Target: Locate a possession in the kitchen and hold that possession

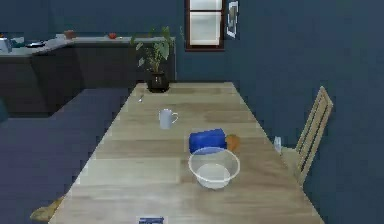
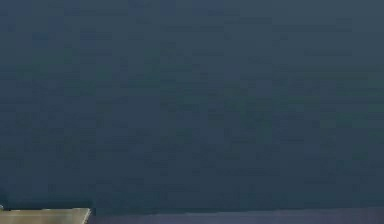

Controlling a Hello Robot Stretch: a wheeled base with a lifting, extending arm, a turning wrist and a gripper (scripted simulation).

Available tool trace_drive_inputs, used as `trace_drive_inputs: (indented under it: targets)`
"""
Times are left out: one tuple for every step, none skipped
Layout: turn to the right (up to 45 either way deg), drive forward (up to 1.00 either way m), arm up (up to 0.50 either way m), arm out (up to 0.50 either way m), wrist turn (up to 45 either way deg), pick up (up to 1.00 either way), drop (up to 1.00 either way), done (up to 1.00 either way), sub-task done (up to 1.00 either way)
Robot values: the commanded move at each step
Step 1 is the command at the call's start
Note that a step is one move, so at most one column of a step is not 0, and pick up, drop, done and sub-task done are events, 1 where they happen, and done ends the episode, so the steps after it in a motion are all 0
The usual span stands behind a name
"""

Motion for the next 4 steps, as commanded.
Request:
trace_drive_inputs:
  targets:
    - [-45.0, 0.00, 0.00, 0.00, 0.0, 0.00, 0.00, 0.00, 0.00]
    - [-45.0, 0.00, 0.00, 0.00, 0.0, 0.00, 0.00, 0.00, 0.00]
    - [-12.0, 0.00, 0.00, 0.00, 0.0, 0.00, 0.00, 0.00, 0.00]
    - [0.0, 0.00, 0.50, 0.00, 0.0, 0.00, 0.00, 0.00, 0.00]
